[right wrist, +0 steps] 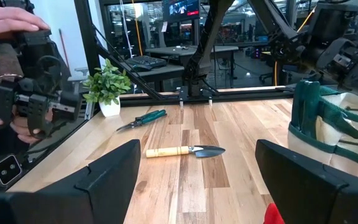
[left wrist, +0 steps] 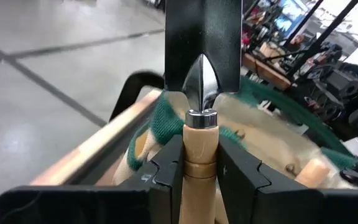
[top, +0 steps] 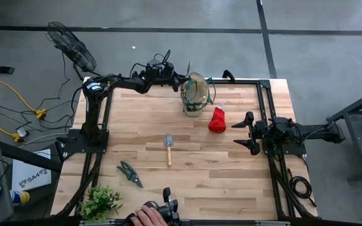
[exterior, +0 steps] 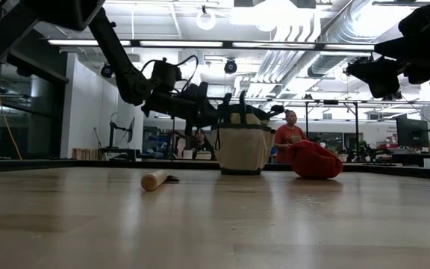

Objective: Pick & Place Garden tools in Gardening bag
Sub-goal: Put the brown trowel into the gardening bag

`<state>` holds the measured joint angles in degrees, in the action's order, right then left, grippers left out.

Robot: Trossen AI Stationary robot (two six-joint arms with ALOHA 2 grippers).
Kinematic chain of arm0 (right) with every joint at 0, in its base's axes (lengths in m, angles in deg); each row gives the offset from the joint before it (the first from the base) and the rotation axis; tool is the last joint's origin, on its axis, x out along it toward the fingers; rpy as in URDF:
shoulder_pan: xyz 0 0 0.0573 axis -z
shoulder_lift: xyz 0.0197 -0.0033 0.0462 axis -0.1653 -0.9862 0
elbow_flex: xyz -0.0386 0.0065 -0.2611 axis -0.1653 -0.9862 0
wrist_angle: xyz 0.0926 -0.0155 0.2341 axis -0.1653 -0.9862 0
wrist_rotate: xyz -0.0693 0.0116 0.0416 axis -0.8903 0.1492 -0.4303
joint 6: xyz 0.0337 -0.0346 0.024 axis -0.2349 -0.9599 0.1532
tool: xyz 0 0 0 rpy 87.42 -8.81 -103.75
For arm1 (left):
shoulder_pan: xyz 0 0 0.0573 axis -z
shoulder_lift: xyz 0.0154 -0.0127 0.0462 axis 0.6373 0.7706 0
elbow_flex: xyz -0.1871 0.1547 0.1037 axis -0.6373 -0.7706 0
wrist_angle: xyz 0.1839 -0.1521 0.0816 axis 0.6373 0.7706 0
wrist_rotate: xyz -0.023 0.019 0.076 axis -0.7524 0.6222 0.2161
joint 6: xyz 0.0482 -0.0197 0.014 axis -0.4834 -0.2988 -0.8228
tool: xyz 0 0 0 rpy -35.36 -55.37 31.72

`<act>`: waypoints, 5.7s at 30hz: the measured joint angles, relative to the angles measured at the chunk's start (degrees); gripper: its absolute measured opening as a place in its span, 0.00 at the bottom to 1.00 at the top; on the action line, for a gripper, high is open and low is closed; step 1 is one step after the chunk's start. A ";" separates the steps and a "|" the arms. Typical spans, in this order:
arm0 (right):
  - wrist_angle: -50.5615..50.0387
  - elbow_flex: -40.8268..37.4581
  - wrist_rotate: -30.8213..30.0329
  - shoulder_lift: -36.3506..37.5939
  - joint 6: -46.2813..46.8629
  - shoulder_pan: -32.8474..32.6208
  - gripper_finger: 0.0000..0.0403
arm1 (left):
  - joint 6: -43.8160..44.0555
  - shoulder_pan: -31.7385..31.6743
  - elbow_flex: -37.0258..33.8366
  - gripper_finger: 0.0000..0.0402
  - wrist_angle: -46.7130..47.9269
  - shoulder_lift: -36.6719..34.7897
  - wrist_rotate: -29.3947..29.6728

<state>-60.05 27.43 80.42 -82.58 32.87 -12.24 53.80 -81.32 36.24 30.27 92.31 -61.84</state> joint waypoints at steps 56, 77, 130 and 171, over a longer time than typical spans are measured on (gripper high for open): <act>0.02 0.00 0.00 0.00 0.02 0.00 0.77 | -12.34 0.12 0.00 0.57 2.32 -0.66 -12.66; 0.02 0.00 0.00 -0.01 0.00 0.00 0.77 | -13.49 -1.15 -0.09 0.57 7.03 -2.33 -12.25; 0.01 0.00 0.00 -0.01 0.02 -0.01 0.77 | -15.81 -1.17 0.00 0.57 8.14 -6.15 -5.83; 0.02 0.00 0.00 -0.02 0.02 -0.02 0.77 | -20.22 -2.89 -0.02 0.01 31.05 -22.10 0.27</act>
<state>-60.03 27.43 80.42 -82.60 32.89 -12.26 33.58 -84.21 36.21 61.32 70.21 -61.57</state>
